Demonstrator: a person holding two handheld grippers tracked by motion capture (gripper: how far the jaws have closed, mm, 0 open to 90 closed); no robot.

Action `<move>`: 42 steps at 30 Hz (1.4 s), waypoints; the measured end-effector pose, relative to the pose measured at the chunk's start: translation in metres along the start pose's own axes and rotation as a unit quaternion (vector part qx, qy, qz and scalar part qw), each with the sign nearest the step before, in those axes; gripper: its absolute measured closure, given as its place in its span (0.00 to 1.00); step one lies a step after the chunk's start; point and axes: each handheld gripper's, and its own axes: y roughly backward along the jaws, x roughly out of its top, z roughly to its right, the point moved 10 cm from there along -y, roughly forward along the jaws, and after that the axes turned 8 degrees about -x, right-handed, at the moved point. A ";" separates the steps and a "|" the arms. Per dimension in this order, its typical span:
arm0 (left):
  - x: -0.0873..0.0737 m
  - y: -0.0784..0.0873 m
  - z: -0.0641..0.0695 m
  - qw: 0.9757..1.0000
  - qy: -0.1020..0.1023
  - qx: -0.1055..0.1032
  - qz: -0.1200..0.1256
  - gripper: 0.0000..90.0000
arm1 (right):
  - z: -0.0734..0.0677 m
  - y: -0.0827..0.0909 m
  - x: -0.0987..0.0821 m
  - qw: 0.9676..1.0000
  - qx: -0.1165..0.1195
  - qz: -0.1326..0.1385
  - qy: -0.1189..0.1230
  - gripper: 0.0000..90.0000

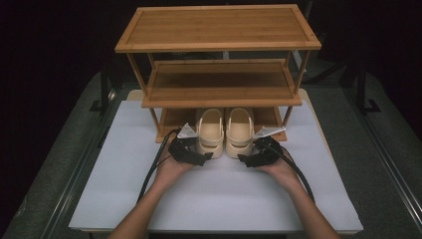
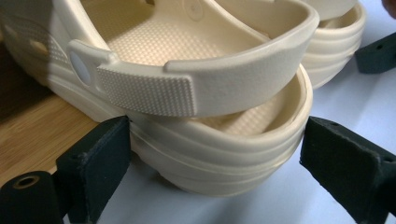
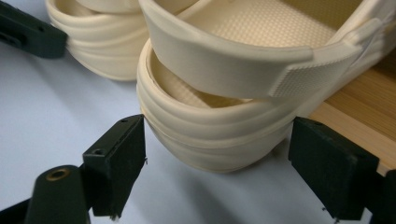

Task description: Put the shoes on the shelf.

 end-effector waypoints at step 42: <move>0.049 -0.028 -0.053 0.998 -0.027 0.053 0.035 0.16 | 0.040 -0.048 0.049 0.998 -0.057 0.019 -0.003 0.23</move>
